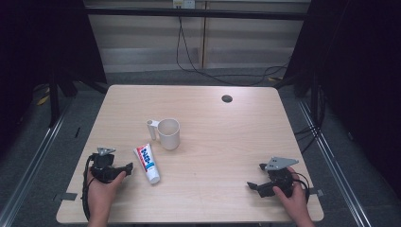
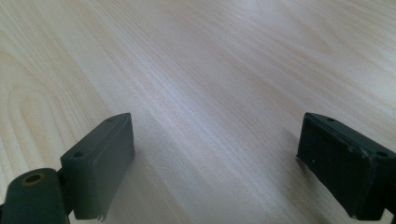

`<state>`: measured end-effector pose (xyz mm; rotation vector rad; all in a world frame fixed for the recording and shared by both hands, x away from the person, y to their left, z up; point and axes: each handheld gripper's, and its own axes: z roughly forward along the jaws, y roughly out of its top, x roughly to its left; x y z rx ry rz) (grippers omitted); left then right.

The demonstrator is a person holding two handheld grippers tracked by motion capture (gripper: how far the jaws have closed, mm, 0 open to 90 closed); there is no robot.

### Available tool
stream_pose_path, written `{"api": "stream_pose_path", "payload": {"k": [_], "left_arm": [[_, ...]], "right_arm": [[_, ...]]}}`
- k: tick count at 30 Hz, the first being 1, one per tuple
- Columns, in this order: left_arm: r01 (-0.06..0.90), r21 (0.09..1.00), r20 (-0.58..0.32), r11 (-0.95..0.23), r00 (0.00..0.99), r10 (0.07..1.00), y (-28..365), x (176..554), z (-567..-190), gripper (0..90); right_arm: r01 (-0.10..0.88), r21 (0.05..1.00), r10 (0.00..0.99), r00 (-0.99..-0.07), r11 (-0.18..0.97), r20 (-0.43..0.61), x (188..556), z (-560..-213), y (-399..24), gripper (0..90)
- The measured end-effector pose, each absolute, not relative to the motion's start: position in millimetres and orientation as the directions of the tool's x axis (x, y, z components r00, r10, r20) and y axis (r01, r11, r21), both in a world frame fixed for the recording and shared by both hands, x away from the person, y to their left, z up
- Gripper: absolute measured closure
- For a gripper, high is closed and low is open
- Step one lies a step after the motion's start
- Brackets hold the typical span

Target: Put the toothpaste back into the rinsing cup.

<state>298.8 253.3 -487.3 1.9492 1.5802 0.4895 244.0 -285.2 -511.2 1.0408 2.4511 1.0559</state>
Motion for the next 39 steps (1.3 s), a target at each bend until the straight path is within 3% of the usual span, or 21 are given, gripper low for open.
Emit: {"api": "stream_pose_path", "payload": {"k": [39], "left_arm": [[0.848,0.525,-0.234,-0.068,0.221,0.947,210.3,337.5,-448.1,26.6]], "right_arm": [[0.509,0.718,0.711,-0.703,0.475,0.028,244.0,-511.2,-285.3,10.5]]}}
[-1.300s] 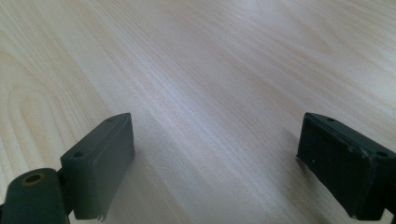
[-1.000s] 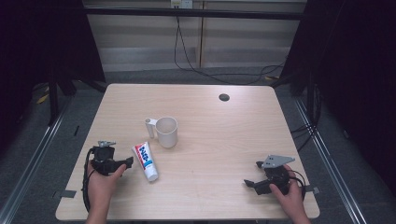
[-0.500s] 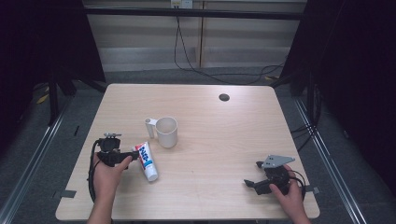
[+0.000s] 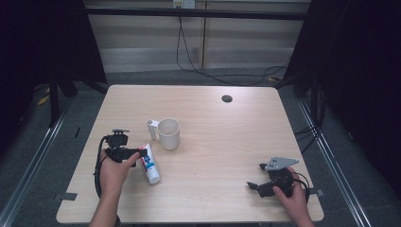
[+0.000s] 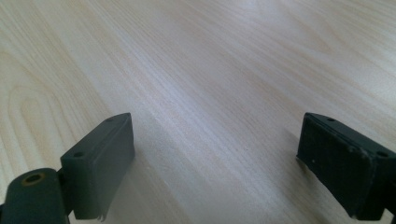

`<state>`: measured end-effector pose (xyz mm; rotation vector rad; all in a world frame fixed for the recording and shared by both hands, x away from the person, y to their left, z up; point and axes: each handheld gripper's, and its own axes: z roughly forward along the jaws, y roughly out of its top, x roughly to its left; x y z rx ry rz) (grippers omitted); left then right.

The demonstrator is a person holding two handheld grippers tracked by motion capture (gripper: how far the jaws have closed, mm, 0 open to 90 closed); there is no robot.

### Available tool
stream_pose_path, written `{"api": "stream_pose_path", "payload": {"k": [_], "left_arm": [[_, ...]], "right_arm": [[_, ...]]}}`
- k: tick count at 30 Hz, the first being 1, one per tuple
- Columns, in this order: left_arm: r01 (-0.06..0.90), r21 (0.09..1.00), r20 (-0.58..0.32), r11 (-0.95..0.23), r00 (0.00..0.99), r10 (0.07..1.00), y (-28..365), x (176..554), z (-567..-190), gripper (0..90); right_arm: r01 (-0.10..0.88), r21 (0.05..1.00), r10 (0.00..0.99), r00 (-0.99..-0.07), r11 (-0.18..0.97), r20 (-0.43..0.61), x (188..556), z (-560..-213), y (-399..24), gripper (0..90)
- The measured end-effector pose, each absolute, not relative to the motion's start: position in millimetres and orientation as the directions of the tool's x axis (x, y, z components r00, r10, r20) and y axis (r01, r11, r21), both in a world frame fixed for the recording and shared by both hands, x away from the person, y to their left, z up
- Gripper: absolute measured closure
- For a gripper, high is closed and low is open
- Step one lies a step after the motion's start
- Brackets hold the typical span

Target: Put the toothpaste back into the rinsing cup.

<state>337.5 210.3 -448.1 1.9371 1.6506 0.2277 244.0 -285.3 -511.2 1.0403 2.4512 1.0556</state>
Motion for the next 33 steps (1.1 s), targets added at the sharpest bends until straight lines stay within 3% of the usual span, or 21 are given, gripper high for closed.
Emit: {"api": "stream_pose_path", "payload": {"k": [33], "left_arm": [[0.889,0.455,-0.262,-0.054,0.192,0.946,189.2,352.7,-454.4,29.1]], "right_arm": [[0.509,0.718,0.711,-0.703,0.475,0.029,243.9,-511.1,-285.2,10.4]]}}
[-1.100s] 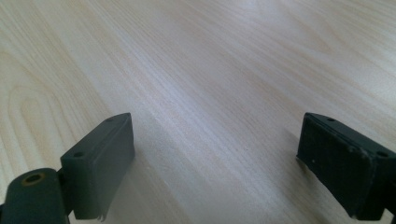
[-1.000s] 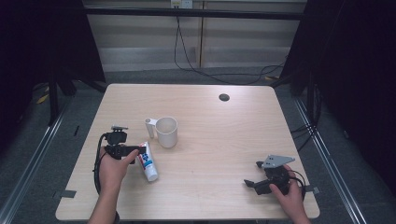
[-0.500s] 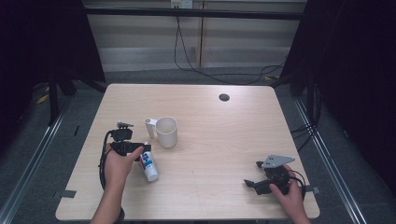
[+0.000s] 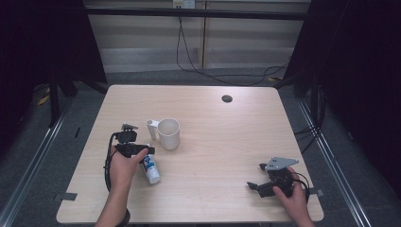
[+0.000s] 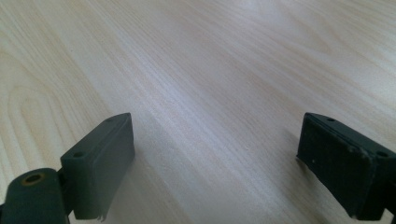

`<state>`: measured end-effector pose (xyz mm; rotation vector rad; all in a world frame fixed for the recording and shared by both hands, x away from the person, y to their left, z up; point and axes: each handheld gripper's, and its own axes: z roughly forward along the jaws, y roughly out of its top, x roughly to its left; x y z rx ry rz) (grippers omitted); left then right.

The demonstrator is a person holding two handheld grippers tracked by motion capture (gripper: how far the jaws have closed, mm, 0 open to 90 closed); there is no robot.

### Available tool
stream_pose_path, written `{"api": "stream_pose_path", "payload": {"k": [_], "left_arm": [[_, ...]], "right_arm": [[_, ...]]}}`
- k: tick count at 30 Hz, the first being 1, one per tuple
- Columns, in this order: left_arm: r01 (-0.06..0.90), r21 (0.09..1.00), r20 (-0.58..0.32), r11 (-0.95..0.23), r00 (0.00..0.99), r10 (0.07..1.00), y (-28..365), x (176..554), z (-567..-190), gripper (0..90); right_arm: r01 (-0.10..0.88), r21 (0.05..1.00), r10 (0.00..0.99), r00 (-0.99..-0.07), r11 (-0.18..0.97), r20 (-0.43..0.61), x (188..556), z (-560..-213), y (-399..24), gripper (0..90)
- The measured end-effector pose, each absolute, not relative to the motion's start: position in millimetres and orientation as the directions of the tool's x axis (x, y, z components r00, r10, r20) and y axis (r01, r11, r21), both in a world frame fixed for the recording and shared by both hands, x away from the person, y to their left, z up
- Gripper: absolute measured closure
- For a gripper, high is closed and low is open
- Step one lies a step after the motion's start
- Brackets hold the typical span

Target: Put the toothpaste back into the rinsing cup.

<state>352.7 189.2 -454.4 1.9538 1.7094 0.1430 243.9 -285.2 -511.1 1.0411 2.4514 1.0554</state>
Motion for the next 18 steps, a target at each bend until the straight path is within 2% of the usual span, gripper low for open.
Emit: {"api": "stream_pose_path", "payload": {"k": [18], "left_arm": [[0.917,0.399,-0.243,-0.001,0.107,0.964,187.9,358.2,-463.2,32.9]], "right_arm": [[0.509,0.718,0.710,-0.703,0.475,0.029,244.0,-511.2,-285.3,10.5]]}}
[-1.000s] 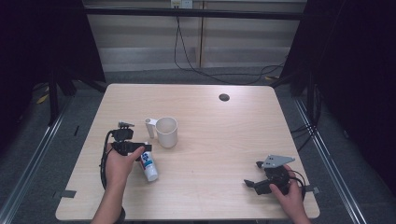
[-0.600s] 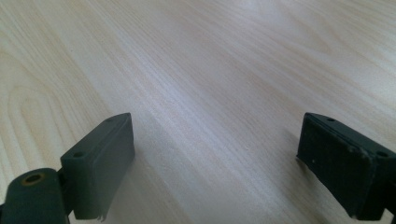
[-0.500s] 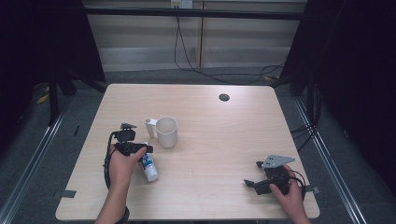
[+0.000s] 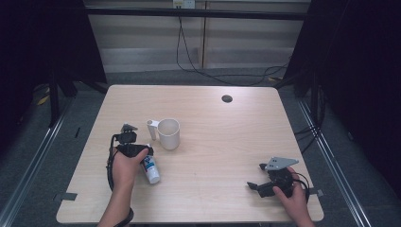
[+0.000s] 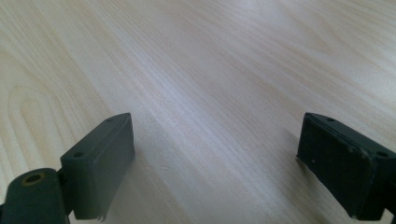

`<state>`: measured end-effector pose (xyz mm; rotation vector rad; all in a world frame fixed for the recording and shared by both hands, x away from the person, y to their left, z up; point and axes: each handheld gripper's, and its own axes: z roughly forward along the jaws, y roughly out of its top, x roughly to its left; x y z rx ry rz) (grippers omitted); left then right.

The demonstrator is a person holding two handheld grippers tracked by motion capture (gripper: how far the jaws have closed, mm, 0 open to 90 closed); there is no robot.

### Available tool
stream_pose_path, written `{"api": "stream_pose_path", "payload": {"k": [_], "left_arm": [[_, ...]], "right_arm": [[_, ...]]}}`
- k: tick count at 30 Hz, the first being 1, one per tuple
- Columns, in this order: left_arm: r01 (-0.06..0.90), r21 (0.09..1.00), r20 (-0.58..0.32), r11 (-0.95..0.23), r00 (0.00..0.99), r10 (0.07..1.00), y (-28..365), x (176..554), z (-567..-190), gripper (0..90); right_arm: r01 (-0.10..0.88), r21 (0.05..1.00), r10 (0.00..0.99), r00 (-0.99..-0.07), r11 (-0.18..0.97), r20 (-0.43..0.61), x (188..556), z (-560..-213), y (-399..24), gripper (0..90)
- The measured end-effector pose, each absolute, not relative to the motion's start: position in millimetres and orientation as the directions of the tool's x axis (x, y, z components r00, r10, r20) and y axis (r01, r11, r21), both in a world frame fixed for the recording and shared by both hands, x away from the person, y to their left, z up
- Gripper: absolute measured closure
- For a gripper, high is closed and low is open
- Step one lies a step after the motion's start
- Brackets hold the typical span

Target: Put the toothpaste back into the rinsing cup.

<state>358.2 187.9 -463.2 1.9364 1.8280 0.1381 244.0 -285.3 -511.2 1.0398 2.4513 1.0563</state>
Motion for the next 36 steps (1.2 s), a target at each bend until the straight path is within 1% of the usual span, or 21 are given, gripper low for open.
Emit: {"api": "stream_pose_path", "payload": {"k": [6,11,16,18,19,21,22,24,25,26,27,28,29,31,36], "left_arm": [[0.922,0.388,-0.227,0.015,0.080,0.971,186.0,359.5,-465.0,33.7],[0.926,0.378,-0.222,0.013,0.077,0.972,184.2,360.5,-465.5,33.4],[0.934,0.356,-0.200,-0.003,0.080,0.977,179.5,361.4,-465.9,36.2],[0.940,0.341,-0.197,-0.012,0.084,0.977,177.1,361.9,-466.4,40.3],[0.948,0.316,-0.210,-0.020,0.090,0.974,175.5,362.6,-466.6,42.6],[0.951,0.308,-0.224,-0.013,0.086,0.971,174.1,362.7,-467.5,47.2],[0.950,0.309,-0.203,-0.038,0.105,0.974,172.2,363.1,-467.1,48.0],[0.949,0.311,-0.196,-0.044,0.110,0.974,170.2,363.0,-466.8,51.4],[0.947,0.313,-0.179,-0.072,0.133,0.975,167.8,362.8,-464.7,54.1],[0.947,0.313,-0.179,-0.072,0.133,0.975,167.8,362.8,-464.7,57.0],[0.944,0.311,-0.165,-0.106,0.164,0.972,166.5,362.9,-462.1,59.8],[0.944,0.311,-0.165,-0.106,0.164,0.972,166.5,362.9,-462.1,63.1],[0.945,0.310,-0.162,-0.109,0.165,0.973,165.1,362.8,-460.6,63.1],[0.937,0.312,-0.123,-0.159,0.206,0.971,161.0,362.8,-457.8,67.9],[0.934,0.307,-0.118,-0.186,0.231,0.966,160.9,360.0,-454.5,70.0]], "right_arm": [[0.509,0.718,0.710,-0.703,0.475,0.029,244.0,-511.2,-285.3,10.4],[0.509,0.718,0.710,-0.703,0.475,0.028,244.0,-511.2,-285.3,10.4],[0.509,0.718,0.711,-0.703,0.474,0.029,244.0,-511.2,-285.3,10.4],[0.509,0.718,0.711,-0.703,0.475,0.029,244.0,-511.1,-285.2,10.5],[0.509,0.718,0.711,-0.703,0.474,0.029,244.0,-511.1,-285.2,10.5],[0.510,0.718,0.711,-0.703,0.474,0.029,243.9,-511.1,-285.2,10.5],[0.509,0.718,0.710,-0.704,0.475,0.029,244.0,-511.1,-285.3,10.5],[0.509,0.718,0.711,-0.703,0.475,0.029,244.0,-511.2,-285.3,10.5],[0.509,0.718,0.711,-0.703,0.475,0.028,244.0,-511.2,-285.3,10.5],[0.509,0.718,0.710,-0.703,0.475,0.029,244.0,-511.2,-285.3,10.5],[0.509,0.718,0.711,-0.703,0.475,0.028,244.0,-511.2,-285.3,10.5],[0.509,0.718,0.711,-0.703,0.475,0.028,244.0,-511.2,-285.3,10.5],[0.509,0.718,0.710,-0.703,0.475,0.028,244.0,-511.2,-285.3,10.5],[0.510,0.718,0.711,-0.703,0.475,0.029,243.9,-511.1,-285.2,10.4],[0.509,0.718,0.711,-0.703,0.474,0.029,244.0,-511.1,-285.2,10.5]]}}
